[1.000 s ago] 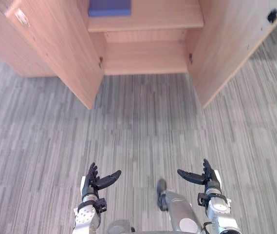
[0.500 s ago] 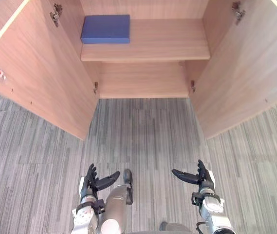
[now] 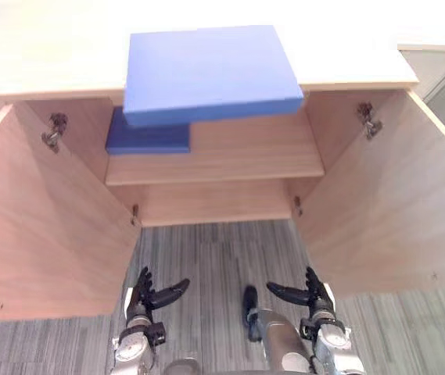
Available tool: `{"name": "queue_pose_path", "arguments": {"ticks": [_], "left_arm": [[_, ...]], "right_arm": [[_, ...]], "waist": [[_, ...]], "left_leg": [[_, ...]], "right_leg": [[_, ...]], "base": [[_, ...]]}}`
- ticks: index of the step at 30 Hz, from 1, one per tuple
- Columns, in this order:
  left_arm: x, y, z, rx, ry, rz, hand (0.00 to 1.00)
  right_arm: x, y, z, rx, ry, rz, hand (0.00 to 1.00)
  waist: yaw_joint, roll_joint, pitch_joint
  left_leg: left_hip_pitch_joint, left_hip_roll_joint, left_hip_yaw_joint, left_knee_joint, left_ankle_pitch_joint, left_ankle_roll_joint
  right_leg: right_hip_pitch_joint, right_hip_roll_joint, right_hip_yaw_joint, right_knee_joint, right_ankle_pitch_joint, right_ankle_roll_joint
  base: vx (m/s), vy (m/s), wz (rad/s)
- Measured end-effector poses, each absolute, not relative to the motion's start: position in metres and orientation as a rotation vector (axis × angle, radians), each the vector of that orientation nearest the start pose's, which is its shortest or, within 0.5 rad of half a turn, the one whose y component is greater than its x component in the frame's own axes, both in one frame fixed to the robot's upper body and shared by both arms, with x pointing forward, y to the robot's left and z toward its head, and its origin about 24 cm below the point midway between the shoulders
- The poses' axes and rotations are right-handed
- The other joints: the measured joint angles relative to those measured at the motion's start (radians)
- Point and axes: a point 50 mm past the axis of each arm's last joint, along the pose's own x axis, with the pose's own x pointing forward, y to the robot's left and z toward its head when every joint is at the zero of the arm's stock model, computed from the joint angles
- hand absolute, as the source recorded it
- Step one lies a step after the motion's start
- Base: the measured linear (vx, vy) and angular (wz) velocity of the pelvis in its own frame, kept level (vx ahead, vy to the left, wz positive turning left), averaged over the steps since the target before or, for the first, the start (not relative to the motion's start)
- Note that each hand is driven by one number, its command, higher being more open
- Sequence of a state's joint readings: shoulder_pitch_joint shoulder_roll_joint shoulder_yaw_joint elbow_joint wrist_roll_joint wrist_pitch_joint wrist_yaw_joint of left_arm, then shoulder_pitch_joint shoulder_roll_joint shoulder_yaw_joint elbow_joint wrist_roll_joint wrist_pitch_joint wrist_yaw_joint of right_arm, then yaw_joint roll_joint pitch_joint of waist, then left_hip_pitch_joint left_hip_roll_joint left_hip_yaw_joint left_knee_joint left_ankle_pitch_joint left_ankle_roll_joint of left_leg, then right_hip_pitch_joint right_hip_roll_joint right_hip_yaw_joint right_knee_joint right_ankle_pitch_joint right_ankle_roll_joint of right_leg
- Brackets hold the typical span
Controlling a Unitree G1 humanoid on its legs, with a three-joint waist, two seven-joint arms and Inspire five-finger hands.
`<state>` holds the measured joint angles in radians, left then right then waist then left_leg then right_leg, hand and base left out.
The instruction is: Walk over to the cabinet, pick up the folder, carry it to the office cabinet, place the folder inside the office cabinet, then close the office cabinet door
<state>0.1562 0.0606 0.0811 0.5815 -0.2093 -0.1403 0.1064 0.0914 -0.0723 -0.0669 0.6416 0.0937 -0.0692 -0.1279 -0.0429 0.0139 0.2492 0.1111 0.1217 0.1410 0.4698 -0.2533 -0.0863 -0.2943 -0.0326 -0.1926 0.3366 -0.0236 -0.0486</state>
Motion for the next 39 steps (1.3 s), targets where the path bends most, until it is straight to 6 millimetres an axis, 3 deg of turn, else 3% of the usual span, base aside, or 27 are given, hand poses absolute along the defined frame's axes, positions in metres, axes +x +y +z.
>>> {"name": "queue_pose_path", "arguments": {"ticks": [1, 2, 4, 6, 7, 9, 10, 12, 14, 21, 28, 36, 39], "left_arm": [[0.16, 0.194, -0.101, -0.143, 0.585, 0.323, 1.0], [0.158, 0.189, -0.098, -0.165, 0.567, 0.324, 1.0], [0.161, 0.187, -0.093, -0.172, 0.537, 0.314, 1.0], [0.164, 0.188, -0.089, -0.172, 0.516, 0.318, 1.0], [0.164, 0.188, -0.089, -0.173, 0.515, 0.318, 1.0], [0.164, 0.183, -0.089, -0.186, 0.514, 0.315, 1.0], [0.165, 0.186, -0.088, -0.179, 0.511, 0.319, 1.0], [0.165, 0.189, -0.082, -0.172, 0.483, 0.322, 1.0], [0.166, 0.192, -0.073, -0.16, 0.436, 0.324, 1.0], [0.168, 0.204, -0.029, -0.068, 0.23, 0.323, 1.0], [0.164, 0.194, 0.006, 0.049, 0.079, 0.265, 1.0], [0.151, 0.19, 0.067, 0.187, -0.205, 0.262, 1.0], [0.147, 0.188, 0.092, 0.261, -0.324, 0.247, 1.0]], "right_arm": [[0.167, -0.197, -0.104, -0.003, 0.653, -0.271, 1.0], [0.164, -0.195, -0.101, 0.008, 0.635, -0.281, 1.0], [0.173, -0.194, -0.091, 0.011, 0.569, -0.283, 1.0], [0.18, -0.196, -0.087, 0.019, 0.544, -0.294, 1.0], [0.179, -0.196, -0.088, 0.022, 0.547, -0.301, 1.0], [0.171, -0.204, -0.091, 0.016, 0.57, -0.333, 1.0], [0.164, -0.203, -0.097, 0.032, 0.605, -0.35, 1.0], [0.152, -0.202, -0.103, 0.041, 0.641, -0.364, 1.0], [0.145, -0.201, -0.107, 0.04, 0.668, -0.364, 1.0], [0.136, -0.199, -0.117, 0.043, 0.724, -0.36, 1.0], [0.129, -0.202, -0.122, 0.027, 0.751, -0.364, 1.0], [0.11, -0.21, -0.134, -0.039, 0.845, -0.353, 1.0], [0.112, -0.22, -0.132, -0.09, 0.838, -0.348, 1.0]], "waist": [[0.002, 0.005, 0.001], [0.034, 0.001, -0.003], [0.062, -0.01, -0.01], [0.069, -0.006, -0.013], [0.069, -0.005, -0.014], [0.064, 0.026, -0.032], [0.062, 0.01, -0.037], [0.06, -0.015, -0.051], [0.059, -0.017, -0.053], [0.063, -0.017, -0.057], [0.073, -0.018, -0.082], [0.076, -0.013, -0.099], [0.072, -0.013, -0.101]], "left_leg": [[-0.08, 0.048, 0.004, 0.246, 0.069, -0.011], [-0.167, 0.107, 0.05, 0.429, 0.006, 0.001], [-0.251, 0.108, 0.092, 0.337, -0.031, 0.035], [-0.285, 0.099, 0.097, 0.129, -0.021, 0.025], [-0.282, 0.093, 0.096, 0.062, -0.001, 0.022], [-0.27, 0.085, 0.085, -0.153, 0.21, 0.034], [-0.25, 0.068, 0.092, -0.175, 0.197, 0.052], [-0.216, 0.02, 0.102, -0.246, 0.21, 0.06], [-0.175, -0.025, 0.112, -0.316, 0.23, 0.071], [-0.102, -0.057, 0.094, -0.436, 0.271, 0.076], [-0.07, -0.07, 0.063, -0.477, 0.293, 0.077], [-0.079, -0.084, 0.036, -0.468, 0.296, 0.074], [-0.105, -0.084, 0.014, -0.434, 0.292, 0.079]], "right_leg": [[0.087, 0.009, -0.017, -0.018, -0.037, -0.008], [0.191, 0.031, -0.006, -0.069, -0.058, -0.027], [0.251, 0.03, 0.025, -0.127, -0.06, -0.028], [0.295, 0.023, 0.048, -0.156, -0.068, -0.009], [0.306, 0.02, 0.052, -0.159, -0.073, 0.001], [0.331, 0.035, 0.057, -0.161, -0.099, 0.038], [0.34, 0.016, 0.064, -0.161, -0.108, 0.049], [0.342, -0.024, 0.066, -0.162, -0.125, 0.075], [0.349, -0.058, 0.07, -0.164, -0.136, 0.092], [0.39, -0.073, 0.051, -0.183, -0.139, 0.098], [0.418, -0.073, 0.041, -0.186, -0.139, 0.098], [0.432, -0.074, 0.042, -0.213, -0.138, 0.101], [0.432, -0.074, 0.025, -0.215, -0.133, 0.106]], "base": [[0.57, -0.199, 0.17], [0.59, -0.181, -0.12], [0.47, -0.084, -0.5], [0.36, 0.024, -0.41], [0.29, 0.096, -0.22], [0.31, 0.177, -0.04], [0.26, 0.187, 0.07], [0.2, 0.144, 0.11], [0.16, 0.101, 0.05], [0.05, 0.008, 0.1], [-0.03, 0.0, 0.12], [-0.07, 0.009, 0.08], [-0.06, -0.01, 0.17]]}}
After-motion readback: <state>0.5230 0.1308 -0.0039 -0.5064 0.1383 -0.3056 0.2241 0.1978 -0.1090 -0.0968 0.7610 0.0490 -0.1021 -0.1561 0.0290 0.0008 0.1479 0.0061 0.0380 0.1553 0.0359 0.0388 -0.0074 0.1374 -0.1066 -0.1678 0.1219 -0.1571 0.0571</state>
